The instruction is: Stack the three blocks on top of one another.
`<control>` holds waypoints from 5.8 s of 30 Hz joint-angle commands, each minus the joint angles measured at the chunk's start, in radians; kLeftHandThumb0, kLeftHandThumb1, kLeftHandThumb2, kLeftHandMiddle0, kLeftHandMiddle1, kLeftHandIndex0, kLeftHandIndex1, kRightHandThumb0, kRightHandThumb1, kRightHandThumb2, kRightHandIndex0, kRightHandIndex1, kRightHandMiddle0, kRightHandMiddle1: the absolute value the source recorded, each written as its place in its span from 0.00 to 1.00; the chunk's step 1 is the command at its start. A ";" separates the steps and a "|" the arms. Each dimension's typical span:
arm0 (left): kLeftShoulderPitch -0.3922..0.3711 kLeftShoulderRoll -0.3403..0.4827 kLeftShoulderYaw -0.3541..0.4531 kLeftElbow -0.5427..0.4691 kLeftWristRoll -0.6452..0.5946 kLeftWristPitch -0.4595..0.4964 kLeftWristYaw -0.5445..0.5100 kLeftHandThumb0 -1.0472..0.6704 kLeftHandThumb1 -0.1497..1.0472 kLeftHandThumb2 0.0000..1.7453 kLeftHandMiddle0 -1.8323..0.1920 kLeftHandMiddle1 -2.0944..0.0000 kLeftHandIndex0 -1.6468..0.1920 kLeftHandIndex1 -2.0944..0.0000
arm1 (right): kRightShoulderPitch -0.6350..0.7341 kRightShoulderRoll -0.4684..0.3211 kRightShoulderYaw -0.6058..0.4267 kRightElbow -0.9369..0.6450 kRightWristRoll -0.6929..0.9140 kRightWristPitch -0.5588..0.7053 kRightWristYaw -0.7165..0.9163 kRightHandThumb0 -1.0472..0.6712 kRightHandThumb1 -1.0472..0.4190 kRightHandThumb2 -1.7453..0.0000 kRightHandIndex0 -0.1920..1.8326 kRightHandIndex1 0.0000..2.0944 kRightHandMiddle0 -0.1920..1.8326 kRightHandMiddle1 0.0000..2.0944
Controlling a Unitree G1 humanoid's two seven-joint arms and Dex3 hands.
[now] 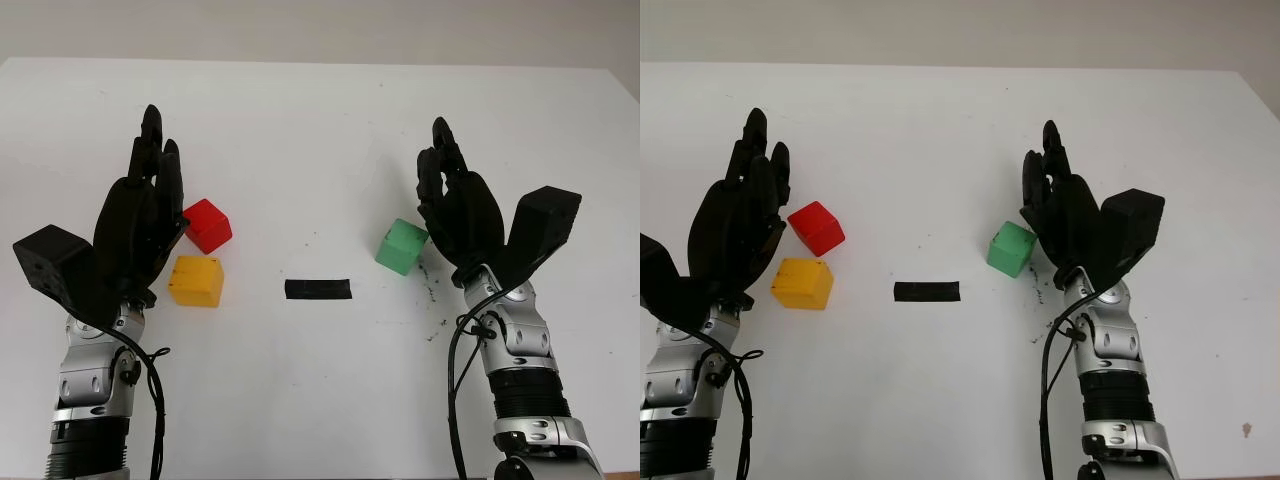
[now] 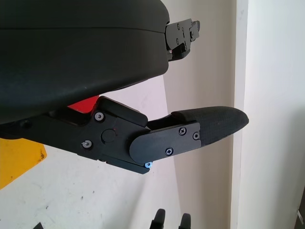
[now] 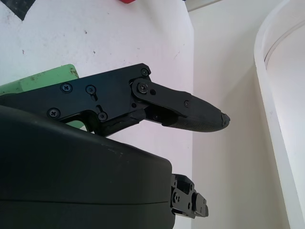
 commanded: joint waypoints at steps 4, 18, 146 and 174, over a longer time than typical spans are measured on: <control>-0.005 0.003 0.007 -0.004 -0.005 -0.016 -0.004 0.16 1.00 0.37 1.00 1.00 1.00 1.00 | 0.001 -0.004 0.000 0.000 -0.003 -0.011 0.007 0.23 0.00 0.61 0.00 0.00 0.00 0.00; -0.056 0.126 0.046 -0.035 0.044 0.002 -0.007 0.22 1.00 0.17 0.93 0.97 0.95 0.98 | -0.042 -0.026 -0.032 -0.030 0.049 0.004 0.051 0.19 0.00 0.63 0.00 0.00 0.00 0.00; -0.504 0.429 -0.561 0.044 0.931 -0.626 -0.146 0.32 0.90 0.03 0.77 0.97 0.64 0.34 | 0.000 -0.029 -0.015 -0.176 0.055 0.064 0.013 0.20 0.00 0.57 0.00 0.00 0.00 0.00; -0.583 0.381 -0.706 0.203 1.211 -0.799 -0.019 0.41 0.84 0.03 0.76 0.97 0.64 0.22 | 0.005 -0.016 -0.024 -0.180 0.065 0.069 0.001 0.20 0.00 0.58 0.00 0.00 0.00 0.00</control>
